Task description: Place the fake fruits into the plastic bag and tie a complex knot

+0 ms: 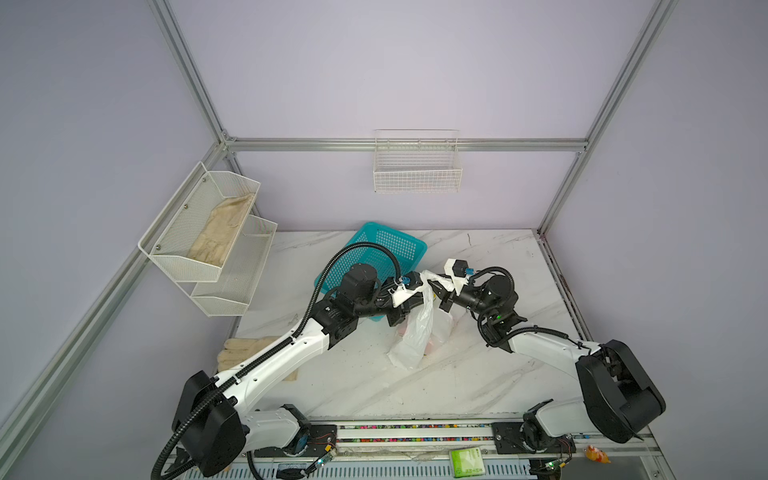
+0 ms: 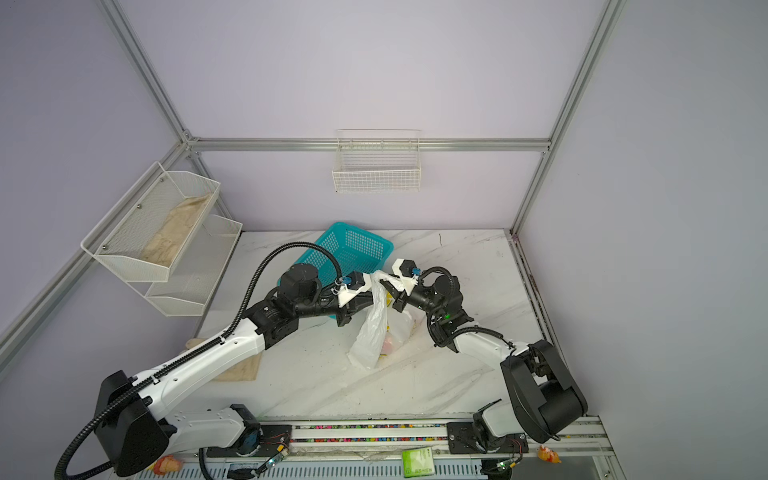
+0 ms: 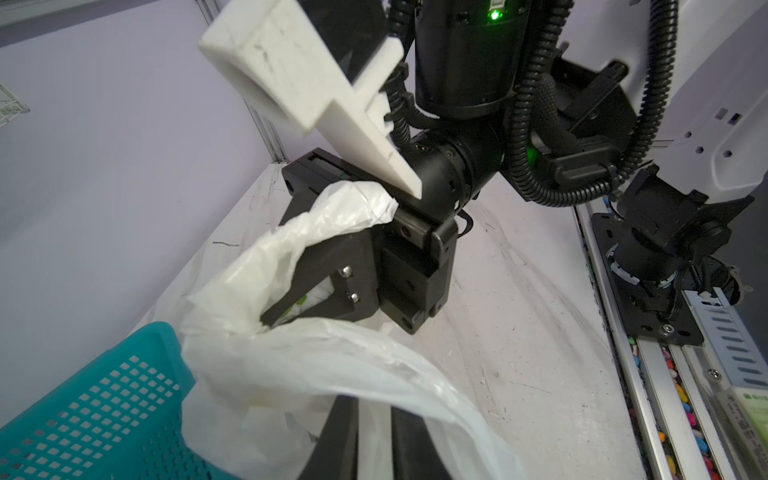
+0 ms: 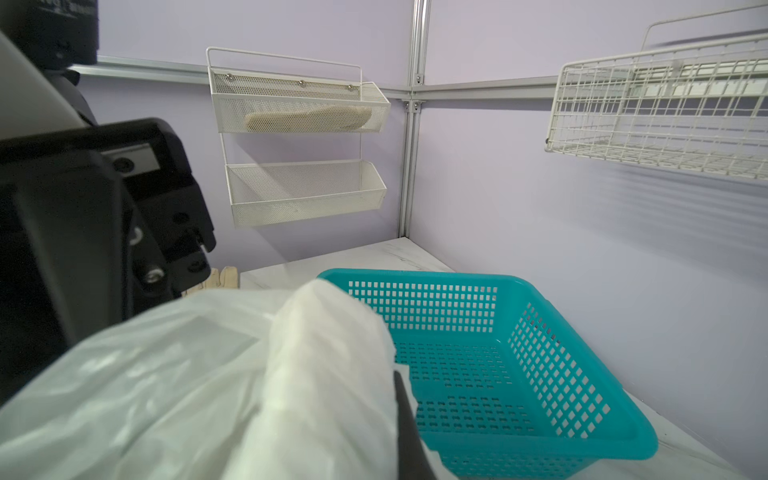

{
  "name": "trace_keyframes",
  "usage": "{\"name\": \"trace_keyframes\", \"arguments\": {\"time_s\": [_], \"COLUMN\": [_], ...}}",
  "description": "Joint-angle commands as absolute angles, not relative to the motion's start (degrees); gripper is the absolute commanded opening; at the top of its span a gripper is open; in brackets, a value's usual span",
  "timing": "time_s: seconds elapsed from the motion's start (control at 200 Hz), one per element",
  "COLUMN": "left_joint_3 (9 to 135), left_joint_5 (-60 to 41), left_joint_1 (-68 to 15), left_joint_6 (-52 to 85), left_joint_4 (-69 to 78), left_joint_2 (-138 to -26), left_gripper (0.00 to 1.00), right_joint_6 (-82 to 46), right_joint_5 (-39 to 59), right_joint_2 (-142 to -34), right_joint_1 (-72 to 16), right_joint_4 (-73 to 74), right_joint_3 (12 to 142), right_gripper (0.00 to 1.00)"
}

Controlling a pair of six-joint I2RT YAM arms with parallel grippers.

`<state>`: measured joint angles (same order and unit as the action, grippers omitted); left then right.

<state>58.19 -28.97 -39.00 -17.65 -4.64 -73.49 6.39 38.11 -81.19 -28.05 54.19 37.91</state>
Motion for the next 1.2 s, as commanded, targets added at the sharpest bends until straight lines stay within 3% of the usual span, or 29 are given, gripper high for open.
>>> {"name": "trace_keyframes", "arguments": {"time_s": [0.0,0.72,1.025,1.195], "left_joint_3": [55.5,44.7,41.7,41.3], "left_joint_5": [-30.7,-20.7,-20.6,-13.7], "left_joint_1": [-39.9,-40.3,-40.3,-40.3], "left_joint_6": [-14.9,-7.2,-3.2,-3.6], "left_joint_4": [0.2,15.8,18.0,11.1], "left_joint_2": [-74.5,-71.4,-67.0,-61.0], "left_gripper": [0.17,0.26,0.27,0.34], "right_joint_6": [5.7,-20.0,-11.7,-3.6], "right_joint_5": [38.4,44.1,43.3,44.6], "right_joint_2": [-81.1,-89.1,-86.7,-84.5], "right_joint_1": [-28.5,-28.7,-29.3,-29.1], "right_joint_4": [57.6,89.9,79.5,71.0], "right_joint_3": [39.4,35.0,35.7,36.6], "right_gripper": [0.0,0.0,0.0,0.0]}}
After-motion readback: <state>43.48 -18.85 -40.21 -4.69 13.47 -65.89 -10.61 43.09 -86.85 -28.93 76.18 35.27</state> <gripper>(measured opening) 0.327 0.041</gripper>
